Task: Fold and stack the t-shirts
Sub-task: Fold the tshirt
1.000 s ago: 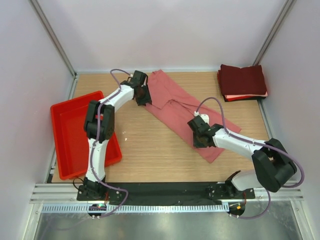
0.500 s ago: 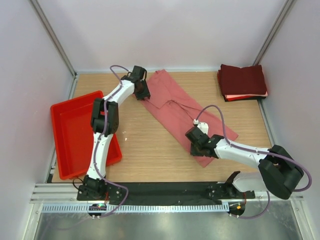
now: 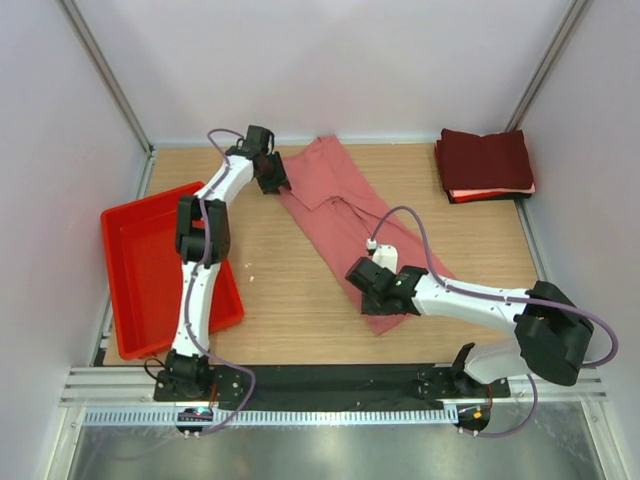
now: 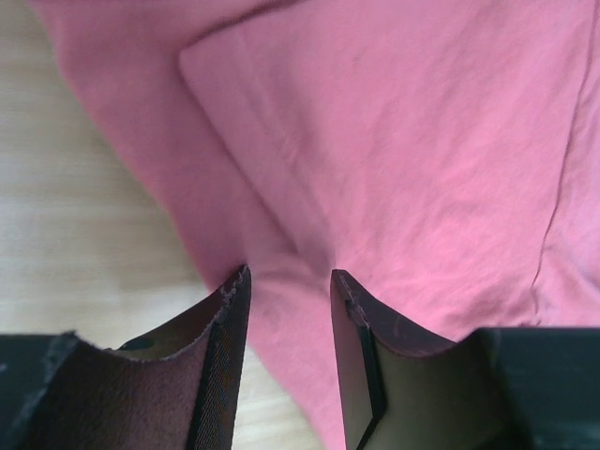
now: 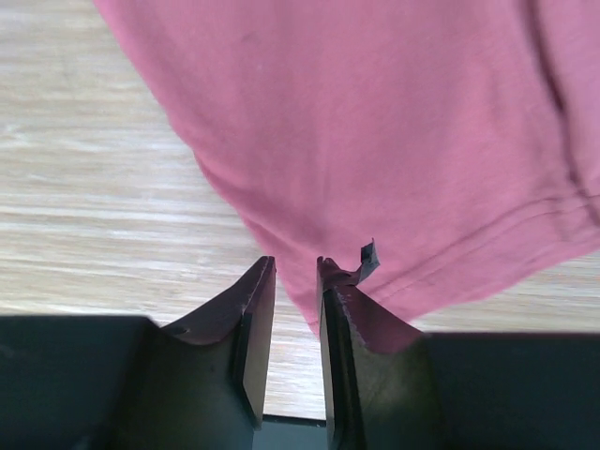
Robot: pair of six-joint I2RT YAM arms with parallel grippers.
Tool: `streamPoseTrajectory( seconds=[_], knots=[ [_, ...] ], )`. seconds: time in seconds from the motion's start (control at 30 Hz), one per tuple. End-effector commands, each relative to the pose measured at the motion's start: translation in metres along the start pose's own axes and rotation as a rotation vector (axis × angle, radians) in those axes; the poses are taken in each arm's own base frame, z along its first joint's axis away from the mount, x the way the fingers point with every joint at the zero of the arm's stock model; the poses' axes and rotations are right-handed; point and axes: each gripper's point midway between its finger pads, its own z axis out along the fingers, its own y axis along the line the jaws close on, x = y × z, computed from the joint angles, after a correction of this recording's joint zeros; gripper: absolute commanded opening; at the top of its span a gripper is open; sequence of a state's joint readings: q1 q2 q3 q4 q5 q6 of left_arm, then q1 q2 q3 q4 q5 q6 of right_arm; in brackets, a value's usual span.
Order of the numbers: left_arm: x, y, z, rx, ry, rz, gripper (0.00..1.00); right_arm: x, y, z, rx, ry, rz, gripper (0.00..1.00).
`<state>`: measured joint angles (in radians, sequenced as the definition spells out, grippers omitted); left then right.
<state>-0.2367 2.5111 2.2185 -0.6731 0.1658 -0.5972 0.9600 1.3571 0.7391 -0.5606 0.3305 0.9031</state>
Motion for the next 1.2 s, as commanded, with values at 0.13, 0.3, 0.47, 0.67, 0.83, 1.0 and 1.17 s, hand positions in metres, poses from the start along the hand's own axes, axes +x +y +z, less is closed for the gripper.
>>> streamPoseTrajectory(
  seconds=[0.13,0.3,0.47,0.67,0.83,1.0,1.17],
  knots=[
    [-0.005,-0.027,-0.084,0.089,-0.053,0.044,0.42,-0.048,-0.030,-0.017,0.107,-0.065,-0.079,0.23],
    [0.014,-0.018,-0.103,0.062,-0.027,0.041,0.42,-0.030,-0.027,-0.007,0.058,-0.019,-0.102,0.16],
    [0.029,-0.009,-0.133,0.025,-0.047,0.025,0.42,-0.004,-0.016,0.004,0.007,0.014,-0.085,0.16],
    [0.056,0.017,-0.169,-0.047,-0.085,0.023,0.41,0.034,0.019,0.014,-0.037,0.054,-0.122,0.16],
    [0.108,0.015,-0.177,0.011,-0.020,0.061,0.42,0.042,0.058,0.000,-0.102,0.033,-0.173,0.16],
    [0.167,-0.013,-0.181,0.101,0.048,0.099,0.42,0.020,0.055,-0.027,-0.106,-0.035,-0.178,0.21],
    [0.257,-0.028,-0.178,0.176,0.115,0.050,0.43,-0.030,0.021,-0.073,-0.052,-0.216,-0.155,0.31]
  ],
)
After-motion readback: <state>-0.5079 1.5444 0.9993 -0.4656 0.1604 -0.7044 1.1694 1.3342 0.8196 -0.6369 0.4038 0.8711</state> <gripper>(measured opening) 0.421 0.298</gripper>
